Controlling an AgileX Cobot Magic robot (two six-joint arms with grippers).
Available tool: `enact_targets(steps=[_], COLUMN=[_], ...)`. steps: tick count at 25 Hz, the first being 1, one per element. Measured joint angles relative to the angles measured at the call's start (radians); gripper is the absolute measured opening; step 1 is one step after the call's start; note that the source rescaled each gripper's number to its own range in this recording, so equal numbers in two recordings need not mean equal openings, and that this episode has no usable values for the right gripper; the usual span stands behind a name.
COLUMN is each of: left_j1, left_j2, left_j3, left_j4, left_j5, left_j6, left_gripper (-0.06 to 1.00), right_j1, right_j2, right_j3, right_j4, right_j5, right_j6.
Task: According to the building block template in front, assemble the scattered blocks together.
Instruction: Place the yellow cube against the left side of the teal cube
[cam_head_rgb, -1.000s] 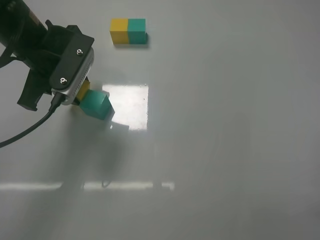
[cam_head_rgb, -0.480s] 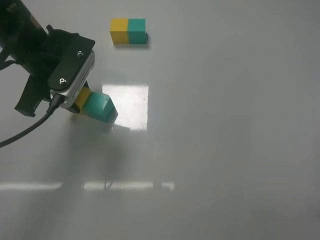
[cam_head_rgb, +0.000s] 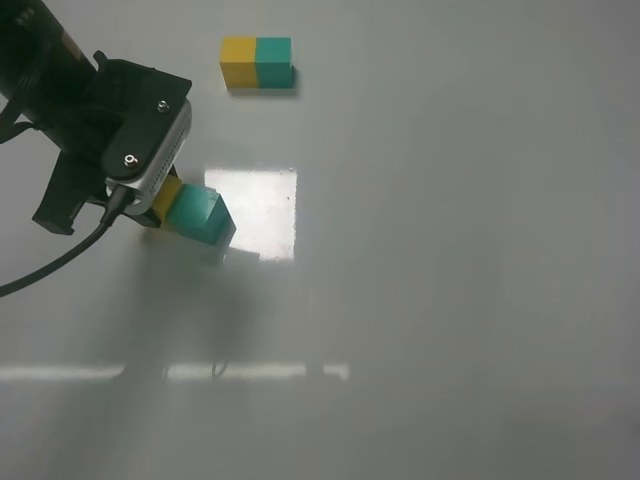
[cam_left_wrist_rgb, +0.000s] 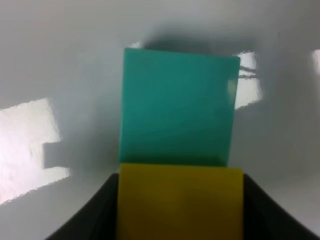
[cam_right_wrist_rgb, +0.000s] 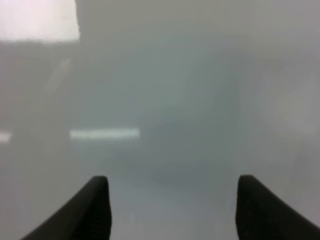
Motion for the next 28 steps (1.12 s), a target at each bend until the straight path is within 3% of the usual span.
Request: enact_targets(steps=[9,16,28], left_j1=[0.0,0.0,0.0], left_j2=[0.0,0.0,0.0], left_j3=[0.0,0.0,0.0], left_j4=[0.0,-0.003,-0.009], left_j5=[-0.003,-0.049,-0.024], left_j6=[-0.002,-0.076,-0.08], left_gripper=[0.0,0.2,0.21], right_j1=[0.0,0.0,0.0], right_j2=[0.0,0.0,0.0], right_j3=[0.0,0.0,0.0], right_j4=[0.0,0.0,0.0], right_j5=[0.0,0.0,0.0], right_j6=[0.0,0.0,0.0])
